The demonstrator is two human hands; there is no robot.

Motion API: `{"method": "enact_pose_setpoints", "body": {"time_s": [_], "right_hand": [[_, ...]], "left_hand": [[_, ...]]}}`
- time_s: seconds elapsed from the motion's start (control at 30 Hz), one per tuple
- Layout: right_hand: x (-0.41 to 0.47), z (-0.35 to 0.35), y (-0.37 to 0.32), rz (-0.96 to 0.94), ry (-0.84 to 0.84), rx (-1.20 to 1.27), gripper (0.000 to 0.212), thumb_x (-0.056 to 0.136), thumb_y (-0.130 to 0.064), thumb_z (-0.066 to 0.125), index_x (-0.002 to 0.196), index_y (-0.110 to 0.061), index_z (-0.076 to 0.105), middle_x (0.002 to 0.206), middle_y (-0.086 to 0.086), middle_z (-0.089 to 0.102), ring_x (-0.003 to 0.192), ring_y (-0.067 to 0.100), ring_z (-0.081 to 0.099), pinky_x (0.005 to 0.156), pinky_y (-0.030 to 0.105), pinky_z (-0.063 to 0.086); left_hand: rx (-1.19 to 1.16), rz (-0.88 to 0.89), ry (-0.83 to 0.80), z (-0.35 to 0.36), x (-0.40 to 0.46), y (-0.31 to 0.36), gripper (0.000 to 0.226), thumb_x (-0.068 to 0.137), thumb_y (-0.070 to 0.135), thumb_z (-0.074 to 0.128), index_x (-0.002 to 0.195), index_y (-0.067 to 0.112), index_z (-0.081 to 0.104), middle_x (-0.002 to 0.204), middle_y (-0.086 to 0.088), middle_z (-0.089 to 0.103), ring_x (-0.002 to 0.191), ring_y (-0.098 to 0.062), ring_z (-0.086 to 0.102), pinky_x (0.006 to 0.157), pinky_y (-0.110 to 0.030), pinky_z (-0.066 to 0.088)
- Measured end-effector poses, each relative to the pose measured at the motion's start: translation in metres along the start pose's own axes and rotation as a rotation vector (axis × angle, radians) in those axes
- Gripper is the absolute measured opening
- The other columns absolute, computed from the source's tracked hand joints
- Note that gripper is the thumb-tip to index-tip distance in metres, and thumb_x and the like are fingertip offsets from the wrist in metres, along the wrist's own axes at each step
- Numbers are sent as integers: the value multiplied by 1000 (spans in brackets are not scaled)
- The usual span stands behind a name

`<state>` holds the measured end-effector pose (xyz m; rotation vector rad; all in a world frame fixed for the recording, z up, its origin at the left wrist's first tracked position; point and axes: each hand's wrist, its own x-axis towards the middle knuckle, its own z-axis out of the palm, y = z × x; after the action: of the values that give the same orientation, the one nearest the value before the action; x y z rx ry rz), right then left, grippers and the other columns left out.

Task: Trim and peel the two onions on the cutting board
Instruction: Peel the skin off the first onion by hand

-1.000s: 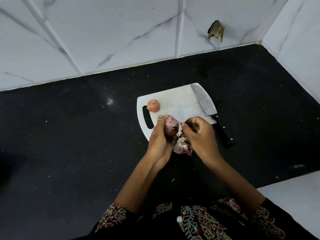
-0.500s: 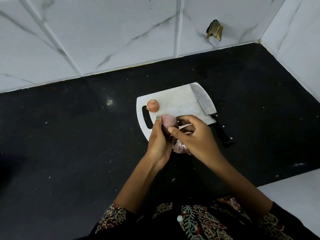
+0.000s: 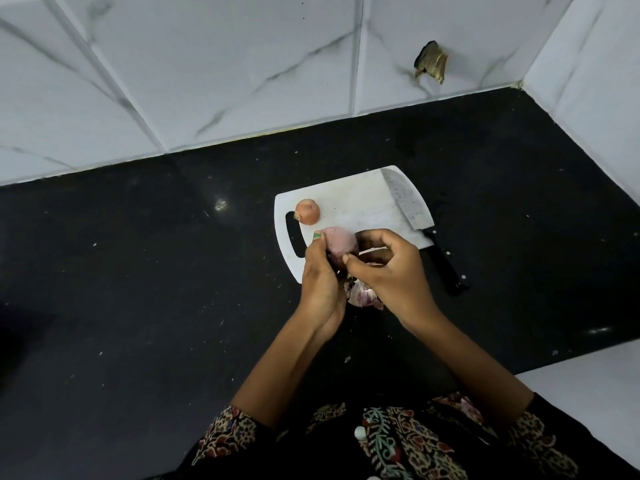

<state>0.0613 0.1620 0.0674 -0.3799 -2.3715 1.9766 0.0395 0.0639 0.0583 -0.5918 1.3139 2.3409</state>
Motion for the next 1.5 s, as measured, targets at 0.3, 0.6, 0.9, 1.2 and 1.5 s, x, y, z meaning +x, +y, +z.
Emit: {"method": "enact_pose_setpoints", "body": {"time_s": [0.3, 0.6, 0.9, 1.2, 1.5], "right_hand": [[1, 2, 3, -13, 9, -1, 24, 79, -11, 72, 102, -16, 67, 95, -1, 72, 87, 9, 69, 78, 28, 57], [3, -1, 3, 35, -23, 63, 27, 79, -10, 74, 105, -12, 66, 95, 1, 72, 86, 10, 69, 76, 24, 57], [4, -1, 4, 37, 7, 42, 30, 75, -10, 77, 103, -10, 66, 89, -1, 73, 81, 7, 70, 75, 25, 57], [2, 0, 12, 45, 134, 104, 25, 83, 8, 55, 87, -11, 70, 81, 4, 73, 73, 16, 72, 73, 32, 59], [-5, 3, 8, 2, 87, -45, 18, 76, -21, 78, 87, -10, 69, 79, -1, 72, 76, 9, 70, 71, 28, 57]], "left_hand": [[-29, -16, 29, -2, 2, 3, 44, 103, 41, 29, 112, 9, 58, 97, -10, 71, 81, -13, 70, 68, -25, 55], [-2, -10, 47, -4, 6, -4, 51, 101, 45, 31, 132, 8, 47, 122, -16, 64, 111, -23, 63, 91, -33, 53], [19, 28, 48, -5, 12, -12, 53, 100, 48, 35, 133, 9, 46, 126, -17, 61, 116, -24, 61, 101, -40, 48], [-56, -10, 84, -2, 8, -9, 53, 102, 45, 33, 130, 2, 47, 116, -22, 63, 95, -24, 66, 75, -30, 56], [-97, -11, 37, -3, 7, -11, 79, 82, 63, 53, 137, 8, 39, 130, -23, 56, 116, -31, 61, 95, -43, 53]]}}
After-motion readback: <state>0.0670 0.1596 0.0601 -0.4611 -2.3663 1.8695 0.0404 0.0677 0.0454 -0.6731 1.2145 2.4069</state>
